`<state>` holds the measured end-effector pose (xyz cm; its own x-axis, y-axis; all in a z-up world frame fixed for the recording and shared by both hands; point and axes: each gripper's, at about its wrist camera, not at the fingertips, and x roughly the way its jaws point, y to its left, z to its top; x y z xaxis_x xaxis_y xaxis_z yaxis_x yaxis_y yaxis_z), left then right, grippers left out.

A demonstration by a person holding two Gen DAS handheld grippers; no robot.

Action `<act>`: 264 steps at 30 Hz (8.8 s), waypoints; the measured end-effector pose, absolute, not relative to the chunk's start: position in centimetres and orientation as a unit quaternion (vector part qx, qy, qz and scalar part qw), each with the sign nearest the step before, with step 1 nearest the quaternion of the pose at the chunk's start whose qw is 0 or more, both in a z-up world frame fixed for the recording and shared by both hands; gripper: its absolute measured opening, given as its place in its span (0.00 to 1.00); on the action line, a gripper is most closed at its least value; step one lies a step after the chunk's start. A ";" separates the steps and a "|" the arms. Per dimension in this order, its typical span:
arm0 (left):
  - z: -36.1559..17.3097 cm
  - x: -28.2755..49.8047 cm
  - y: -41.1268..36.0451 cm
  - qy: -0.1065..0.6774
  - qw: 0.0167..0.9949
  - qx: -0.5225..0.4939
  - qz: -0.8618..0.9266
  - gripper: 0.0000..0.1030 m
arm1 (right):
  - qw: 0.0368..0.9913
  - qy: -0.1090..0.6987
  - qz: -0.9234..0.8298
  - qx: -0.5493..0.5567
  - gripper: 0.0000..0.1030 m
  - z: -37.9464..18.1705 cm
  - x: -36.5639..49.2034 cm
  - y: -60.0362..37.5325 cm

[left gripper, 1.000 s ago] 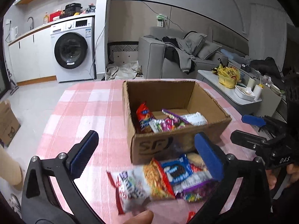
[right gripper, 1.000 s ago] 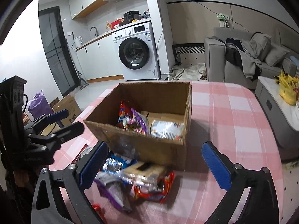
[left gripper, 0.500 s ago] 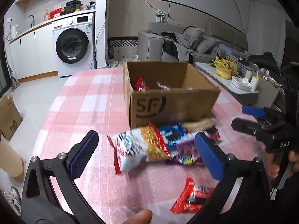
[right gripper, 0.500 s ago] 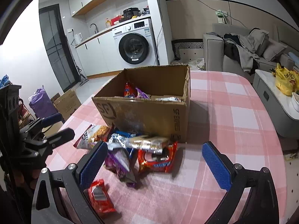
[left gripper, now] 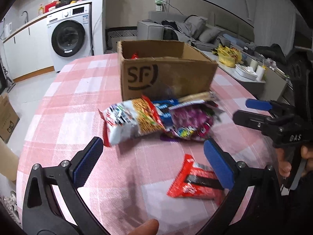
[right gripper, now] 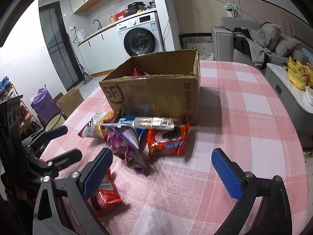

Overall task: Organize snacks
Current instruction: 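Grasp the red wafer packet with the left tool while the right tool grasps a purple bag, then carry both held packets over the box and release them inside, then withdraw both tools from the box back toward the remaining snacks, then grasp the white noodle-snack bag with the left tool while the right tool grasps the cream wafer pack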

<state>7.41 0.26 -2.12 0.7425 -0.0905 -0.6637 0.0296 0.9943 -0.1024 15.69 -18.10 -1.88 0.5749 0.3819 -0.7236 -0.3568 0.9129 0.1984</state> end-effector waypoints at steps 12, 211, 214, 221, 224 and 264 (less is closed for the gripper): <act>-3.2 6.5 -2.6 0.378 0.920 -0.017 -0.102 1.00 | 0.882 0.420 0.214 0.009 1.00 -2.7 15.4 -17.7; 2.4 19.0 5.5 0.314 0.948 -0.049 0.019 1.00 | 0.900 0.401 0.171 0.002 1.00 -1.3 24.0 -17.8; 1.6 18.7 5.5 0.322 0.945 -0.047 0.017 1.00 | 0.895 0.412 0.173 -0.006 1.00 -2.1 23.6 -17.5; -0.1 19.2 5.4 0.353 0.934 -0.047 0.010 1.00 | 0.884 0.429 0.183 -0.028 1.00 -3.3 23.0 -17.0; -0.9 19.6 5.1 0.367 0.929 -0.040 0.007 1.00 | 0.878 0.439 0.188 -0.032 1.00 -3.9 23.1 -16.8; -4.6 21.4 4.7 0.419 0.907 -0.046 0.002 0.99 | 0.865 0.465 0.189 -0.009 1.00 -6.8 24.1 -13.9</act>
<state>21.42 4.68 -4.58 0.6493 -0.0347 -0.7597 -0.0425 0.9957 -0.0818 24.07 -13.93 -6.84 0.4960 0.3181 -0.8080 -0.3349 0.9286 0.1600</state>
